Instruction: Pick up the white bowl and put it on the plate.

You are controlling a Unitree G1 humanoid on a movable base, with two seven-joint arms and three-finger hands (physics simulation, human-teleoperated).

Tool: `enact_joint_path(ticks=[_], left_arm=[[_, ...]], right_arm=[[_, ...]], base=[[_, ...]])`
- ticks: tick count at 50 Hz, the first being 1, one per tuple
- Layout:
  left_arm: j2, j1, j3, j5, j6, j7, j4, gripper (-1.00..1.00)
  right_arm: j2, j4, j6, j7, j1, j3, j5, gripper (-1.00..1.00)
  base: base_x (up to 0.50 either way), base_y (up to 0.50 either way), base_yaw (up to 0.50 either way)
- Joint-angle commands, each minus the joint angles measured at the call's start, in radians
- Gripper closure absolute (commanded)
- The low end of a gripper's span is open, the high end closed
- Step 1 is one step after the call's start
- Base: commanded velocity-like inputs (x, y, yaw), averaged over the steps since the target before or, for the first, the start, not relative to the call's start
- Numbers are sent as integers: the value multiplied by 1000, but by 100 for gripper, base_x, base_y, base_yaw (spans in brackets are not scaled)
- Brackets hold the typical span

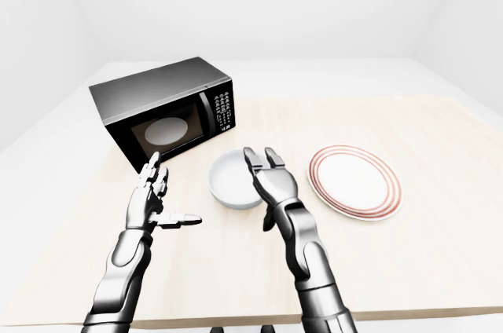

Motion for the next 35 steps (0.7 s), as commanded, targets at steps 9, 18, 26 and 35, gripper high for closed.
enact_joint_path(ticks=[9, 18, 26, 35], left_arm=[[0, 0, 0, 0, 0, 0, 0, -100], [0, 0, 0, 0, 0, 0, 0, -100], [0, 0, 0, 0, 0, 0, 0, -100], [0, 0, 0, 0, 0, 0, 0, -100]], right_arm=[[18, 74, -18, 41, -66, 28, -105, -100], [28, 107, -29, 43, -67, 48, -145, -100], [37, 93, -51, 112, -65, 69, -180, -100], [40, 79, -61, 245, -81, 66, -199, -100]], base=[[0, 0, 0], [0, 0, 0], [0, 0, 0], [0, 0, 0]])
